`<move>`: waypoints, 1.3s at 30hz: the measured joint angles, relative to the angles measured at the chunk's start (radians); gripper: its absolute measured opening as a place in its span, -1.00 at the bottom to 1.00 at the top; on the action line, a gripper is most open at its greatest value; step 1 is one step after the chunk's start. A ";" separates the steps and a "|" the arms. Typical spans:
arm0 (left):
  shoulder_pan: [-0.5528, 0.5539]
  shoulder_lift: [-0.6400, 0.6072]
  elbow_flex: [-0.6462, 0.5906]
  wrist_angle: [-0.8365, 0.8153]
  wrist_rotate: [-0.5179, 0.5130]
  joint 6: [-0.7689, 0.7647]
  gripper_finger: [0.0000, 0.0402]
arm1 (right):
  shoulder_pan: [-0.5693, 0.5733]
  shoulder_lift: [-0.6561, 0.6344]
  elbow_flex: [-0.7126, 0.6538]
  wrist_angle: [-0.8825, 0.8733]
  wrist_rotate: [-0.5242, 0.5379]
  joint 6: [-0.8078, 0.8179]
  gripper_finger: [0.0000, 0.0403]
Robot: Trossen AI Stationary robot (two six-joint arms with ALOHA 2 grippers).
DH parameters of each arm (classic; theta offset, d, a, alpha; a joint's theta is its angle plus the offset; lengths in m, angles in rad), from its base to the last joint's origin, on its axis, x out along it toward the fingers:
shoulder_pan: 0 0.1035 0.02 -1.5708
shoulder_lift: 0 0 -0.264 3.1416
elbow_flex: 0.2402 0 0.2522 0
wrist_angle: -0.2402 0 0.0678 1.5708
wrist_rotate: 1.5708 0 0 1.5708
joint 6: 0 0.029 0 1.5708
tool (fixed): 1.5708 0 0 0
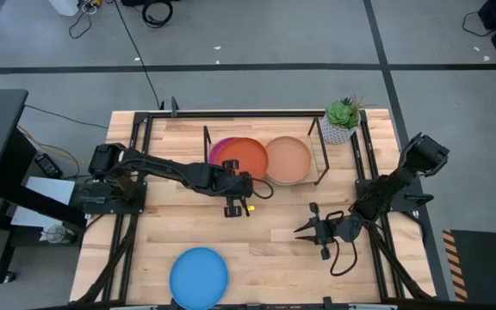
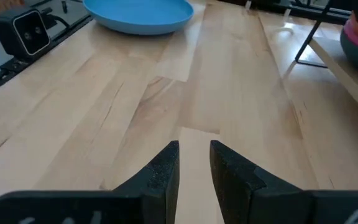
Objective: Place and stack plates onto a shelf
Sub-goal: Stack the orange plate on top of the pink plate on the shelf, then stack the blue plate on top of the orange plate on the shelf
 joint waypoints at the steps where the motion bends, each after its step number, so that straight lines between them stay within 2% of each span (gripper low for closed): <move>1: 0.000 0.009 0.000 -0.001 -0.002 -0.001 -0.93 | 0.000 0.000 0.000 0.003 0.000 -0.008 -0.52; 9: 0.000 0.021 0.000 -0.024 -0.034 -0.039 -0.90 | -0.004 0.000 0.000 0.016 0.002 -0.069 -0.52; 19: 0.000 0.021 0.015 -0.059 -0.098 -0.042 -0.50 | -0.028 0.000 0.000 0.020 0.000 -0.126 -0.52; 27: -0.032 0.020 0.092 -0.056 -0.100 -0.051 -0.49 | -0.047 0.000 0.000 0.019 -0.001 -0.142 -0.52; 29: -0.047 0.020 0.093 -0.057 -0.037 -0.069 -0.49 | -0.049 0.000 0.000 0.019 -0.005 -0.149 -0.52; 34: -0.088 0.020 0.093 -0.059 0.299 -0.153 -0.49 | -0.048 0.000 0.000 0.019 -0.009 -0.175 -0.52; 39: -0.173 0.020 0.093 -0.061 0.415 -0.286 -0.49 | -0.052 0.000 0.000 0.025 -0.003 -0.238 -0.52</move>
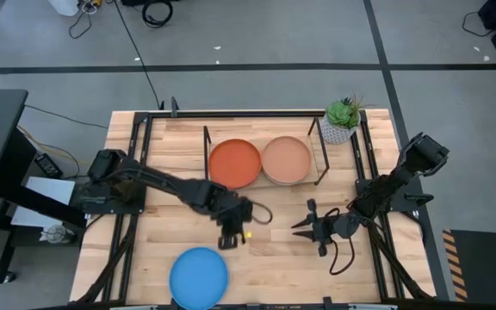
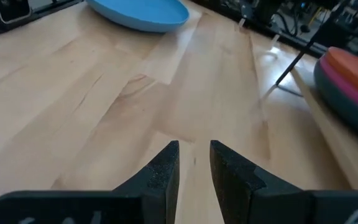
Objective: Place and stack plates onto a shelf
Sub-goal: Stack the blue plate on top of the orange plate on the shelf
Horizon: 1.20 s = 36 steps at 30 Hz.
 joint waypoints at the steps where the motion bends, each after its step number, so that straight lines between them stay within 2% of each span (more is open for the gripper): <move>1: -0.022 0.000 0.000 0.000 0.011 -0.023 -0.49 | -0.004 0.000 0.000 0.005 0.000 -0.018 -0.52; 5: -0.117 0.000 0.000 -0.012 0.008 -0.102 -0.49 | -0.034 0.000 0.000 0.038 -0.001 -0.098 -0.52; 9: -0.194 0.000 -0.004 -0.045 -0.088 -0.229 -0.49 | -0.083 0.000 0.000 0.067 -0.040 -0.183 -0.52; 13: -0.231 0.000 -0.058 -0.058 -0.136 -0.427 -0.49 | -0.149 0.000 0.000 0.113 -0.147 -0.256 -0.52; 18: -0.266 0.000 -0.133 -0.063 -0.143 -0.584 -0.49 | -0.241 0.000 0.000 0.158 -0.289 -0.322 -0.52; 30: -0.348 0.000 -0.191 -0.086 -0.210 -0.780 -0.49 | -0.433 0.000 0.000 0.211 -0.592 -0.365 -0.52; 36: -0.386 -0.001 -0.240 -0.135 -0.242 -0.834 -0.49 | -0.474 0.000 0.000 0.229 -0.686 -0.365 -0.52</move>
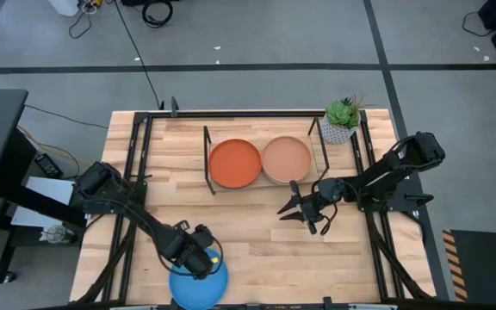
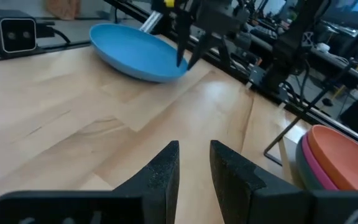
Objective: Place and stack plates onto a shelf
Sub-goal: Stack the blue plate on top of the orange plate on the shelf
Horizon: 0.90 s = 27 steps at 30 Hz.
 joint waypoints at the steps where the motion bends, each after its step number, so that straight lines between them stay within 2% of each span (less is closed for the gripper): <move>1: -0.003 0.000 -0.010 -0.002 -0.001 -0.006 -0.49 | -0.002 0.000 0.000 0.000 -0.002 0.003 -0.52; 12: -0.001 -0.003 -0.064 0.073 0.044 -0.011 -0.49 | -0.005 0.000 0.000 -0.003 -0.004 0.012 -0.52; 20: 0.001 -0.072 -0.062 0.040 0.007 -0.037 -0.49 | -0.005 0.000 0.000 -0.007 -0.004 0.054 -0.52; 27: 0.000 -0.071 -0.062 -0.041 0.008 -0.045 -0.49 | -0.005 0.000 0.000 -0.022 -0.004 0.079 -0.52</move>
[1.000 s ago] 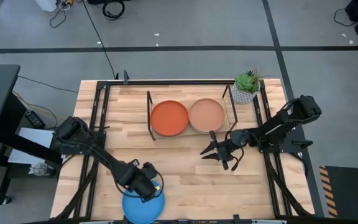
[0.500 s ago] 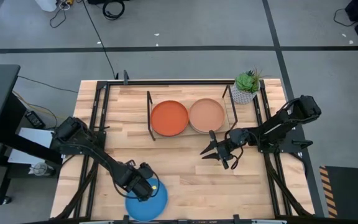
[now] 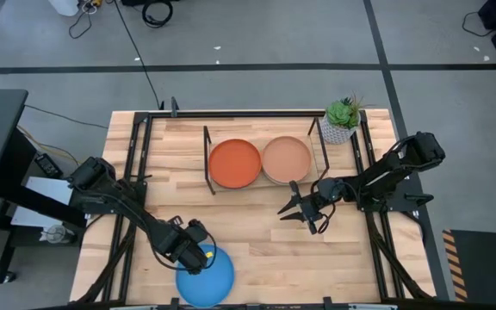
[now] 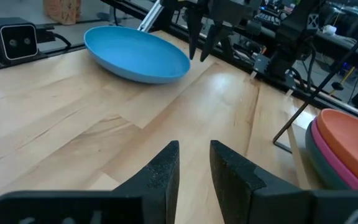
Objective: Place and stack plates onto a shelf
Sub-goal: Stack the blue plate on top of the orange plate on the shelf
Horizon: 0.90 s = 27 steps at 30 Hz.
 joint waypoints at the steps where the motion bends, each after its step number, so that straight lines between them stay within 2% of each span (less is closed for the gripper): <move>1: 0.000 0.000 0.000 -0.004 0.000 0.000 -0.49 | 0.000 0.000 0.000 -0.001 0.000 0.002 -0.52; 18: -0.024 -0.004 -0.002 -0.050 -0.076 -0.022 -0.49 | 0.002 0.000 0.000 -0.015 -0.023 0.030 -0.52; 22: -0.047 -0.072 -0.003 -0.195 -0.135 -0.079 -0.51 | 0.002 0.000 0.000 -0.011 -0.023 0.030 -0.52; 27: -0.078 -0.172 -0.002 -0.202 -0.256 -0.136 -0.53 | 0.002 0.000 0.000 -0.008 -0.024 0.029 -0.52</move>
